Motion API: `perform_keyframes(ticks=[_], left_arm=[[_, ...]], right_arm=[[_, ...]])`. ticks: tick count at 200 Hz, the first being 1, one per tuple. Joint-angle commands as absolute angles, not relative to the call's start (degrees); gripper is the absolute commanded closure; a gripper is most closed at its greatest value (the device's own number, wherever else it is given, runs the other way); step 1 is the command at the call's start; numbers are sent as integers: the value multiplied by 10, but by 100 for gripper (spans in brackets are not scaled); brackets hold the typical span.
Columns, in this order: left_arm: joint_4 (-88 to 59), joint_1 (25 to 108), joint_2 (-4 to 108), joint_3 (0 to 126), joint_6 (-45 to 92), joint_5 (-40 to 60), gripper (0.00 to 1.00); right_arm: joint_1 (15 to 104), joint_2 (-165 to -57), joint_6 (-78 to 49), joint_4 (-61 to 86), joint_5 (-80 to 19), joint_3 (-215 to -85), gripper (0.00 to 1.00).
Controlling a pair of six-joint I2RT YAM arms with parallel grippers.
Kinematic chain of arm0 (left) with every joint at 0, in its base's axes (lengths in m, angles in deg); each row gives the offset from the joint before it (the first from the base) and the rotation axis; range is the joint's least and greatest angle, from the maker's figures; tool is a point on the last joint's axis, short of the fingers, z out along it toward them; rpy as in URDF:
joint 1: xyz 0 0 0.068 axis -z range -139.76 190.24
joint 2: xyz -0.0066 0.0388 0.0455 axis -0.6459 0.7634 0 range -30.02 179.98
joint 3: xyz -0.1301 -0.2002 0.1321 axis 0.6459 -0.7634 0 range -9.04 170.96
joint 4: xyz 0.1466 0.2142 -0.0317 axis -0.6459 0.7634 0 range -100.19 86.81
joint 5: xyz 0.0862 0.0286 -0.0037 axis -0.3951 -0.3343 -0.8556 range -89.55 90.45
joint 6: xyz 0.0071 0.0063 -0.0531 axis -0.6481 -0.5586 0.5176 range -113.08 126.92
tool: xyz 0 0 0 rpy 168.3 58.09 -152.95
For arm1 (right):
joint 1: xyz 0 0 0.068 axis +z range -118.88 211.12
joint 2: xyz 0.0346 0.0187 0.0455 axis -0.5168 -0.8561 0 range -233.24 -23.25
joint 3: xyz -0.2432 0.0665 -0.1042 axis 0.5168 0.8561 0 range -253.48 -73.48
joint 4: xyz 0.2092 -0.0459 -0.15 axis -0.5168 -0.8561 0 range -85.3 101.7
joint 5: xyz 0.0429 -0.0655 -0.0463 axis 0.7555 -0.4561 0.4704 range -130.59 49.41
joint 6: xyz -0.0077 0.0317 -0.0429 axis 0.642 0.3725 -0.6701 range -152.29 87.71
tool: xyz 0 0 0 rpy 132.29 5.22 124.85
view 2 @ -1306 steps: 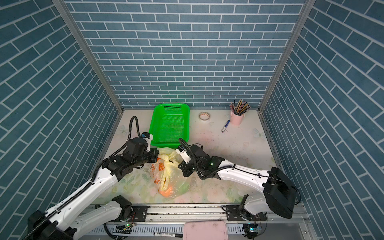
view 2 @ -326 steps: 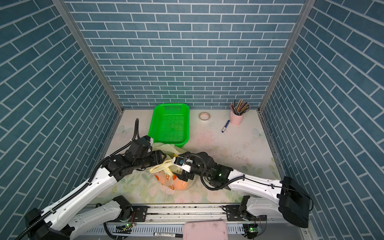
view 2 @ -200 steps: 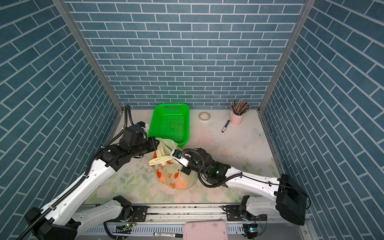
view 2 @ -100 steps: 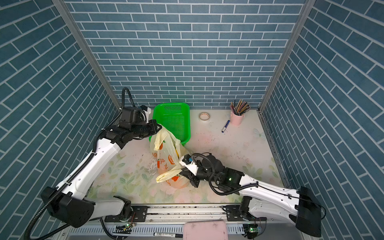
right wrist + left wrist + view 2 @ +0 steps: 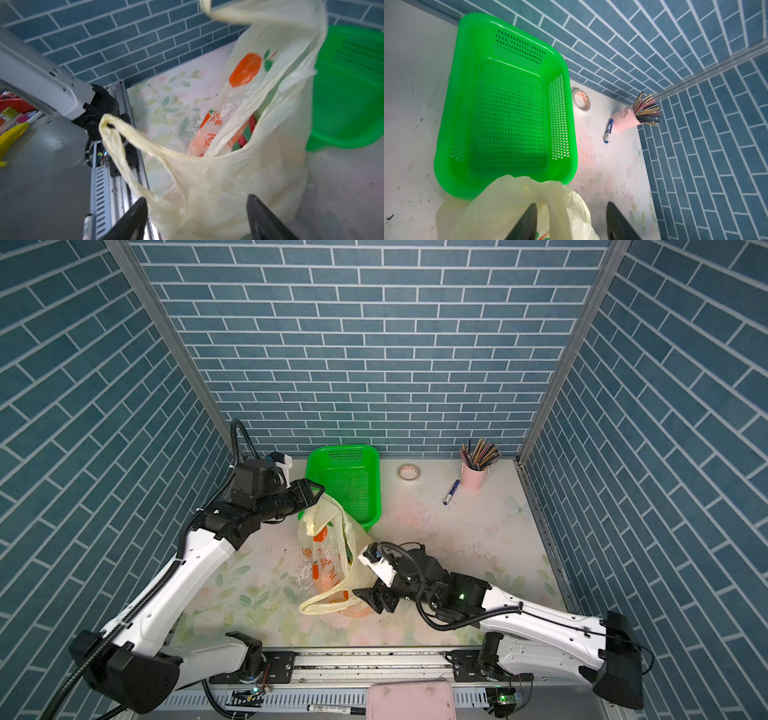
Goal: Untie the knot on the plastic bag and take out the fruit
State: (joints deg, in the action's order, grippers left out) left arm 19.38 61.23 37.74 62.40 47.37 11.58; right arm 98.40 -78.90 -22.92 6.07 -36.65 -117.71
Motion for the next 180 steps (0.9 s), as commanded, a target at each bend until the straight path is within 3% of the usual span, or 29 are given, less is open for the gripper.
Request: perform_keyframes(ticks=[1, 36, 60, 84, 116, 154, 180], left_arm=[[219, 630, 317, 600, 528, 26, 43], [266, 685, 253, 581, 603, -33, 43], [290, 761, 221, 568, 649, -84, 43], [275, 835, 193, 531, 673, -84, 50], [268, 952, 220, 523, 678, -127, 51], [319, 976, 286, 523, 703, -167, 50], [271, 976, 299, 492, 666, -172, 48]], right_arm=[[966, -769, -260, 31, -386, -1227, 19], [904, -787, -212, -24, -331, -1309, 19], [869, -817, -172, -63, -295, -1349, 19], [848, -856, -147, -100, -286, -1373, 19], [830, -898, -134, -99, -274, -1370, 19], [825, -921, -118, -65, -292, -1356, 19], [825, -932, -97, -33, -286, -1333, 19]])
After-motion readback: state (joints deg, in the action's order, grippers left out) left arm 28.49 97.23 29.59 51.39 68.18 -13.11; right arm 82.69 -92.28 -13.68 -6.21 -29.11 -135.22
